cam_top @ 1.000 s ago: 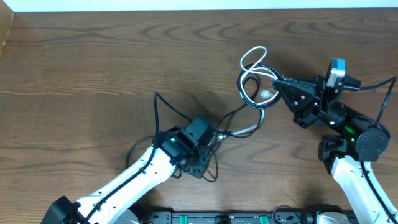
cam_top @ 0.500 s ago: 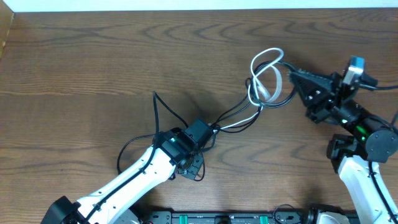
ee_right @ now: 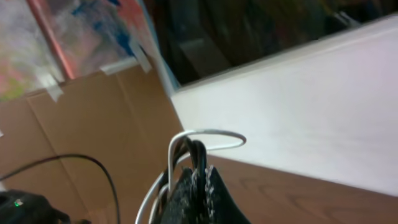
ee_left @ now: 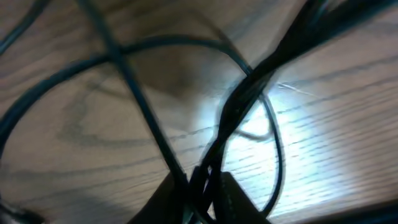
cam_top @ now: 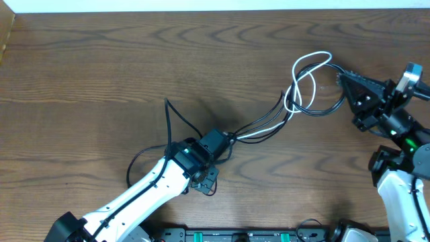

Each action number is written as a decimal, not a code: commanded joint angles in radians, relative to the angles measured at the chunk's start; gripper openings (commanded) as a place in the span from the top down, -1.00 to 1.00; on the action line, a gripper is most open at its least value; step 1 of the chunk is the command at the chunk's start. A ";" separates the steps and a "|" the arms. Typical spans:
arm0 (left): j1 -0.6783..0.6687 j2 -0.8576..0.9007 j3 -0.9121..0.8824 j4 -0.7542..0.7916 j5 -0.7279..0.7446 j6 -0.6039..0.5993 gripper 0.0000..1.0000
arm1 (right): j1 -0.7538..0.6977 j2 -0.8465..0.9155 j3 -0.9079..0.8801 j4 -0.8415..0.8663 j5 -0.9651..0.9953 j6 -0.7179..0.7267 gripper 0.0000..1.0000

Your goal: Untangle cables

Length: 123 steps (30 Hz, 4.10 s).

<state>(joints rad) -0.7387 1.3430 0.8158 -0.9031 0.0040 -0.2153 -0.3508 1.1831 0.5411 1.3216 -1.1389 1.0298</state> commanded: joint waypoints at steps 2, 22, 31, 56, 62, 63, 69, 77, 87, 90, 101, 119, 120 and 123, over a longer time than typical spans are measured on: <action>0.053 0.009 0.006 -0.012 -0.081 -0.053 0.77 | -0.080 -0.003 0.006 -0.074 -0.048 -0.124 0.98; 0.484 0.009 0.006 0.124 -0.135 -0.195 0.85 | -0.227 -0.003 0.006 -0.600 -0.075 -0.567 0.98; 0.588 0.009 0.006 0.140 -0.124 -0.228 0.85 | -0.226 -0.003 0.006 -0.846 0.034 -0.733 0.98; 0.592 0.008 0.007 0.180 -0.014 -0.227 -0.44 | -0.053 -0.003 0.006 -1.023 0.097 -0.822 0.15; 0.591 -0.044 0.028 0.187 0.046 -0.143 -0.43 | 0.049 -0.003 0.006 -1.024 0.146 -0.834 -0.11; 0.591 -0.064 0.035 0.188 0.059 -0.131 -0.43 | 0.064 -0.003 0.006 -1.024 0.146 -0.843 -0.14; 0.591 -0.218 0.049 0.202 0.072 -0.118 -0.44 | 0.159 0.000 0.006 -1.025 0.146 -0.917 -0.31; 0.592 -0.403 0.049 0.210 0.072 -0.119 -0.43 | 0.261 0.062 0.006 -1.023 0.194 -0.942 -0.31; 0.591 -0.462 0.048 0.287 0.301 -0.119 -0.44 | 0.415 0.236 0.006 -0.860 0.198 -0.955 -0.27; 0.591 -0.462 0.048 0.296 0.348 -0.119 -0.44 | 0.480 0.319 0.006 -0.804 0.246 -0.961 -0.17; 0.592 -0.441 0.045 0.275 0.347 -0.118 -0.58 | 0.589 0.458 0.006 -0.782 0.457 -0.961 0.20; 0.592 -0.329 0.045 0.257 0.347 -0.119 -0.59 | 0.627 0.474 0.006 -0.892 0.592 -0.871 0.16; 0.592 -0.329 0.045 0.257 0.347 -0.119 -0.59 | 0.627 0.474 0.006 -0.907 0.604 -0.840 0.15; 0.592 -0.329 0.045 0.257 0.347 -0.119 -0.61 | 0.628 0.474 0.006 -0.945 0.655 -0.770 0.14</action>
<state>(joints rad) -0.1513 1.0130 0.8402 -0.6468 0.3393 -0.3401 0.2722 1.6459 0.5415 0.3943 -0.5362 0.1699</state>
